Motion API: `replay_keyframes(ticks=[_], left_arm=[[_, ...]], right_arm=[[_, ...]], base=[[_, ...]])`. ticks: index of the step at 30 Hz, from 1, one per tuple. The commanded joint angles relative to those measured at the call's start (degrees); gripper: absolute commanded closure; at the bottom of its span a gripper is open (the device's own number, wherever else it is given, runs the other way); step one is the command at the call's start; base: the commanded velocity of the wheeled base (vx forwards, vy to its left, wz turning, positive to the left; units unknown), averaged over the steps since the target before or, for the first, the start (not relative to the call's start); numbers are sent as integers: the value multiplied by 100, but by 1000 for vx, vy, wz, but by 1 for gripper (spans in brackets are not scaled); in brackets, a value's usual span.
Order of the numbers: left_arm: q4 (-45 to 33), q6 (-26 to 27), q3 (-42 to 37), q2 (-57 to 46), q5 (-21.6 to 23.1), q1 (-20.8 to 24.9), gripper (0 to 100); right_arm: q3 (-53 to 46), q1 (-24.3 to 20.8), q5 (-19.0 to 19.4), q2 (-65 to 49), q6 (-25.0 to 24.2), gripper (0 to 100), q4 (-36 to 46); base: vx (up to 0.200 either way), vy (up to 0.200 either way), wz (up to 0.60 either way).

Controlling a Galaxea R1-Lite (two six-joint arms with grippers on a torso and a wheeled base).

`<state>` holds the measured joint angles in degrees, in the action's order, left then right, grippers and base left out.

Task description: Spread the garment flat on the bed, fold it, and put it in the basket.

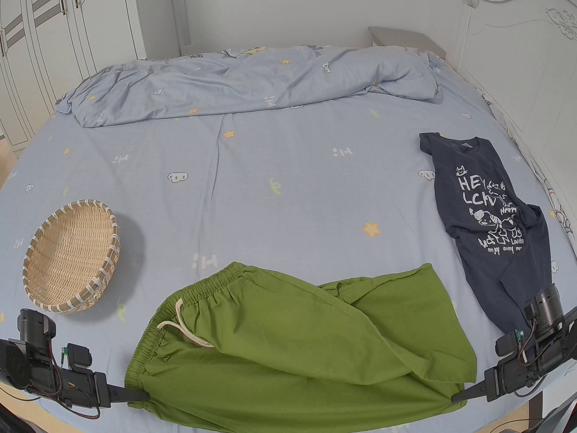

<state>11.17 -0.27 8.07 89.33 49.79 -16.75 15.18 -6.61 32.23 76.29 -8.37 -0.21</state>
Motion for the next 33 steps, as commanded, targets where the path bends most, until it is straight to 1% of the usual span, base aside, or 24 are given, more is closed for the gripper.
replay_keyframes(ticks=[1, 4, 9, 13, 14, 19, 24, 27, 29, 30, 31, 32, 33], left_arm=[[0, 71, -42, 234, -109, 14, 100], [0, 115, -51, 330, -241, 40, 100], [17, 115, -95, 366, -250, 84, 100], [17, 123, -139, 366, -259, 251, 100], [17, 123, -157, 366, -259, 286, 0], [35, 123, -227, 339, -268, 462, 0], [52, 123, -218, 269, -312, 365, 0], [52, 141, -113, 58, -356, 172, 0], [52, 141, -113, 58, -356, 172, 0], [8, 141, 63, -258, -356, 23, 0], [0, 141, 107, -311, -364, -4, 0], [-62, 123, 265, -469, -408, -100, 0], [-71, 115, 283, -487, -417, -109, 0]], right_arm=[[-129, 10, -6, 220, 3, 100, -50], [-138, 28, 2, 352, 11, 100, -102], [-217, 37, -6, 422, 3, 100, -304], [-235, 2, -6, 422, -6, 100, -348], [-235, -7, -6, 431, -6, 0, -348], [-243, -16, 2, 413, -6, 0, -348], [-243, -16, 20, 352, -6, 0, -331], [-305, -25, 11, 106, 73, 0, -331], [-305, -25, 11, 106, 73, 0, -331], [-358, -34, -42, -431, 196, 0, -313], [-349, -25, -42, -545, 196, 0, -304], [-314, 10, -59, -940, 178, 0, -243], [-305, 19, -59, -976, 178, 0, -234]], base=[[0, 0, 0], [0, 0, 0], [0, 0, 0], [0, 0, 0], [0, 0, 0], [0, 0, 0], [0, 0, 0], [0, 0, 0], [0, 0, 0], [0, 0, 0], [0, 0, 0], [0, 0, 0], [0, 0, 0]])
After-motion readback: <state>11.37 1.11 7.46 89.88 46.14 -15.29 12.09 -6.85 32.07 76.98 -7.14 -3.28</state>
